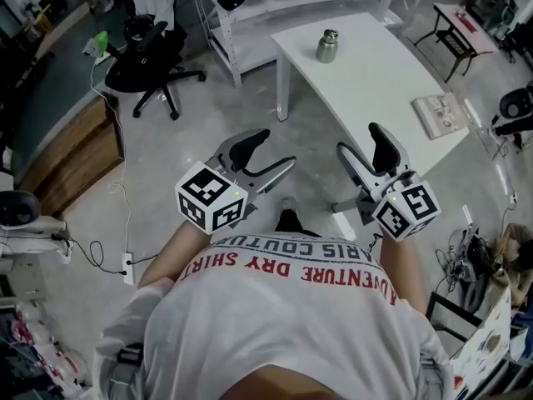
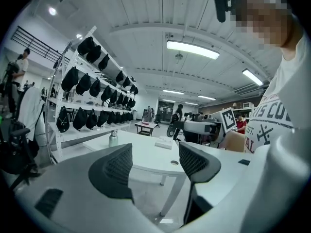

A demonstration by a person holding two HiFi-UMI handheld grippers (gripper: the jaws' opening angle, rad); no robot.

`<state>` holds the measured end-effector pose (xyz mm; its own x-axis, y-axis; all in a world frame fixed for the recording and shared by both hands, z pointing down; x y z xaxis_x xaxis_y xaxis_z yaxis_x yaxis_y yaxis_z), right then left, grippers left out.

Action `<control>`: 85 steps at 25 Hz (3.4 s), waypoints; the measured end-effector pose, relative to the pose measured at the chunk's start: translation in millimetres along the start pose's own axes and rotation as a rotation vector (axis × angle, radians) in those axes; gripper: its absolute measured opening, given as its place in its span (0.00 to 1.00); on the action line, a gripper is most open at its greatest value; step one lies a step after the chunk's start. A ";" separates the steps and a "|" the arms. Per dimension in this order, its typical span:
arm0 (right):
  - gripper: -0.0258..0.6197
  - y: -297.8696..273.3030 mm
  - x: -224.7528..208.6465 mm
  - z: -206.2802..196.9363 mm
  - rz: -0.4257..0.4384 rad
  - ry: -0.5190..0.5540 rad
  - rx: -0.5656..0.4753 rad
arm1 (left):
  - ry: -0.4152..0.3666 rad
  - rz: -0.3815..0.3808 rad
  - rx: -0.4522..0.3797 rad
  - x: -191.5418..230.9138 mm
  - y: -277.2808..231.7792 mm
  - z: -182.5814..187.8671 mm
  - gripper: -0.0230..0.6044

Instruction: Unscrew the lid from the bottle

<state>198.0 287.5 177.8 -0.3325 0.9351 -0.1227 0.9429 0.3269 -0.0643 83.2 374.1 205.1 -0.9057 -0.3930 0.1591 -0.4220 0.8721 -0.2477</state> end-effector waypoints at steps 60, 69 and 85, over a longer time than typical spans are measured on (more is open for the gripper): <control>0.55 -269.5 -312.3 -87.5 -0.335 -0.217 0.261 | -0.217 -0.330 0.330 329.2 -445.5 -63.4 0.59; 0.55 -292.2 -320.7 -103.7 -0.326 -0.209 0.281 | -0.222 -0.414 0.314 324.3 -455.2 -68.1 0.59; 0.55 -333.1 -343.5 -118.7 -0.335 -0.138 0.305 | -0.230 -0.439 0.310 322.5 -455.6 -68.5 0.59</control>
<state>0.5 -126.3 359.0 -0.6361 0.7514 -0.1751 0.7414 0.5325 -0.4084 -13.8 -130.0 434.8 -0.6141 -0.7819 0.1076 -0.7212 0.5005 -0.4788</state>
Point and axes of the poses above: the fingertips, and each gripper's own axes: y backward along the fingers, x to its left, z out of its top, the point moved 1 cm from there along y, backward along the fingers, and after that the axes turned 2 degrees about x, right-handed, at the moved point
